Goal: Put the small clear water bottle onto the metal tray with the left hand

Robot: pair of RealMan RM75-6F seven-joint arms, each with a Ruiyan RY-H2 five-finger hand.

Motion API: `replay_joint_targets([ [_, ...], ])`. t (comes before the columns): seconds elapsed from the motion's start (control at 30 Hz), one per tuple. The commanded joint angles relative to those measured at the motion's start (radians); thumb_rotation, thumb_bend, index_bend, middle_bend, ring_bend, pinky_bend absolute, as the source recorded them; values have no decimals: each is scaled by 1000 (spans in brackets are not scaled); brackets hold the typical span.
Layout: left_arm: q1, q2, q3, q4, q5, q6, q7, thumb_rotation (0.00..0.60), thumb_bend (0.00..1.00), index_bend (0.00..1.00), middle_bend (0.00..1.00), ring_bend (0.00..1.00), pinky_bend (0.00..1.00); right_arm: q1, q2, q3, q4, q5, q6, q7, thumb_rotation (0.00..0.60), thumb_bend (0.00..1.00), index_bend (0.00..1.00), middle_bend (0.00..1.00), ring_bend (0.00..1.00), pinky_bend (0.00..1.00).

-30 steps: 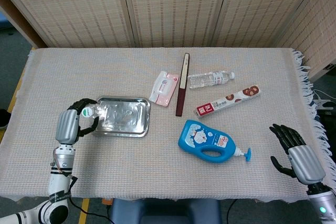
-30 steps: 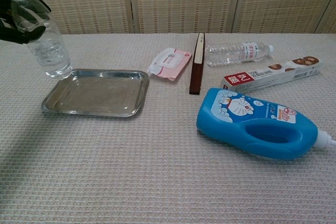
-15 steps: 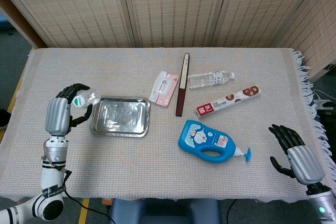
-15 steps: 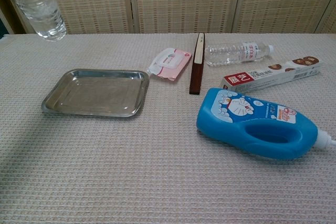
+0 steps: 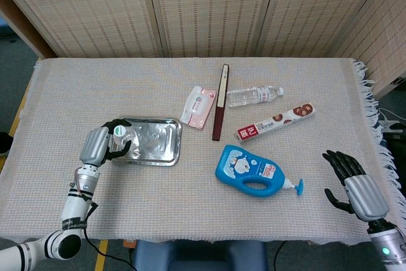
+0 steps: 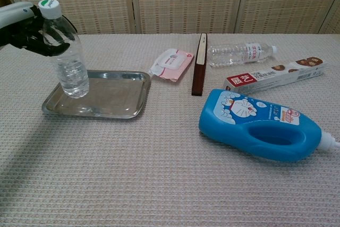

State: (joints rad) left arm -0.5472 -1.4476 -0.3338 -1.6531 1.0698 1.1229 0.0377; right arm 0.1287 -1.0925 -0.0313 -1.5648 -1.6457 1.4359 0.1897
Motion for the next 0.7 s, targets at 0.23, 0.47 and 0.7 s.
replay_joint_targets([
  [0.23, -76, -56, -41, 45, -118, -48, 27, 600, 585, 489, 508, 496, 634, -1, 1, -2, -1, -2, 1, 1, 600, 151, 69, 31, 0, 92],
  [0.47, -110, -91, -32, 103, -160, -54, 83, 600, 579, 460, 494, 487, 633, 0, 3, -2, 0, -2, 2, 7, 600, 151, 69, 31, 0, 92],
  [0.7, -123, -99, -12, 139, -208, -60, 144, 600, 438, 174, 158, 196, 522, -1, 2, -3, 1, -5, 5, 4, 600, 151, 69, 31, 0, 92],
])
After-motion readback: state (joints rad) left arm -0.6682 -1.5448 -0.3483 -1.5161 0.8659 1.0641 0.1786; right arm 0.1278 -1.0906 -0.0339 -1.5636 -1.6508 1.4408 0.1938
